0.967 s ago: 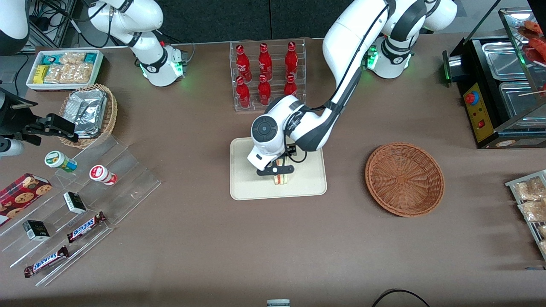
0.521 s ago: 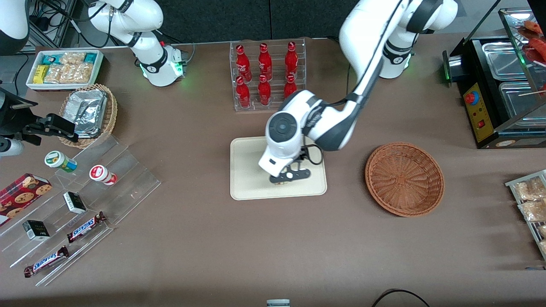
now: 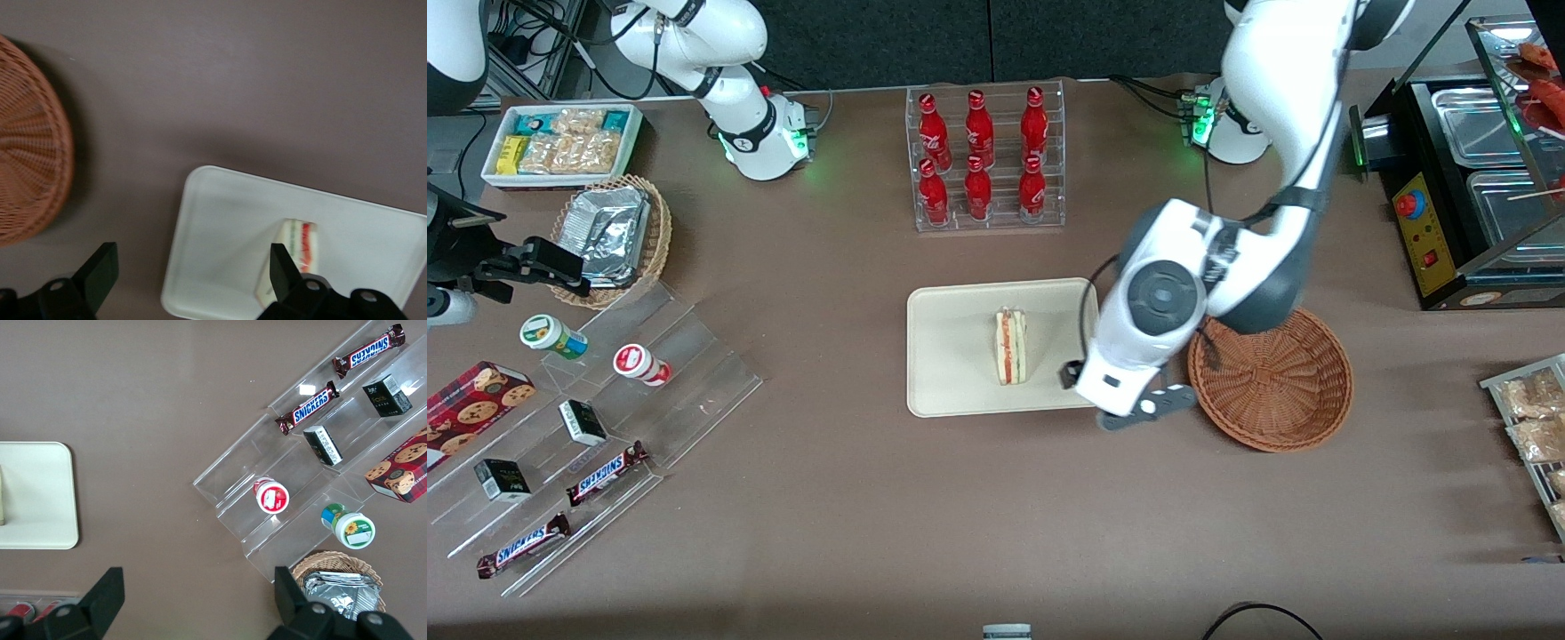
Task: Place sandwich from basket to tray
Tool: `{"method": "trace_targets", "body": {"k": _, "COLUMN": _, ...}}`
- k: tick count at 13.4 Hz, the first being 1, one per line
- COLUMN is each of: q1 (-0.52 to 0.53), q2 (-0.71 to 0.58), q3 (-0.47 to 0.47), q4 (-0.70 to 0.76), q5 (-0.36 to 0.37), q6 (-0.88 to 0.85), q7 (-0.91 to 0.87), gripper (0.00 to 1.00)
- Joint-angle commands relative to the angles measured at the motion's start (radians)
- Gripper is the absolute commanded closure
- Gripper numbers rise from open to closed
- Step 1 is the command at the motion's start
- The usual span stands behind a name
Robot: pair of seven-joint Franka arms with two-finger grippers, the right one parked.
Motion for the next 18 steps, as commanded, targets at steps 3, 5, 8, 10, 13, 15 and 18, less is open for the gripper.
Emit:
{"method": "trace_targets", "body": {"k": 3, "q1": 0.183, "q2": -0.168, "q3": -0.041, "q4": -0.151, "q5": -0.011, "q6": -0.074, "q7": 0.218, "gripper": 0.00}}
{"method": "trace_targets", "body": {"k": 5, "q1": 0.272, "q2": -0.223, "q3": -0.083, "q4": -0.179, "q5": -0.010, "q6": -0.140, "q7": 0.329, "gripper": 0.00}}
{"method": "trace_targets", "body": {"k": 8, "q1": 0.334, "q2": -0.315, "q3": -0.095, "q4": -0.187, "q5": -0.005, "q6": -0.246, "q7": 0.471, "gripper": 0.00}}
{"method": "trace_targets", "body": {"k": 10, "q1": 0.369, "q2": -0.398, "q3": -0.094, "q4": -0.226, "q5": 0.002, "q6": -0.283, "q7": 0.523, "gripper": 0.00}}
{"method": "trace_targets", "body": {"k": 13, "q1": 0.414, "q2": -0.521, "q3": -0.092, "q4": -0.288, "q5": 0.024, "q6": -0.355, "q7": 0.554, "gripper": 0.00}}
{"method": "trace_targets", "body": {"k": 15, "q1": 0.423, "q2": -0.568, "q3": -0.094, "q4": -0.286, "q5": 0.074, "q6": -0.394, "q7": 0.598, "gripper": 0.00}}
{"method": "trace_targets", "body": {"k": 18, "q1": 0.466, "q2": -0.607, "q3": -0.092, "q4": -0.282, "q5": 0.081, "q6": -0.412, "q7": 0.682, "gripper": 0.00}}
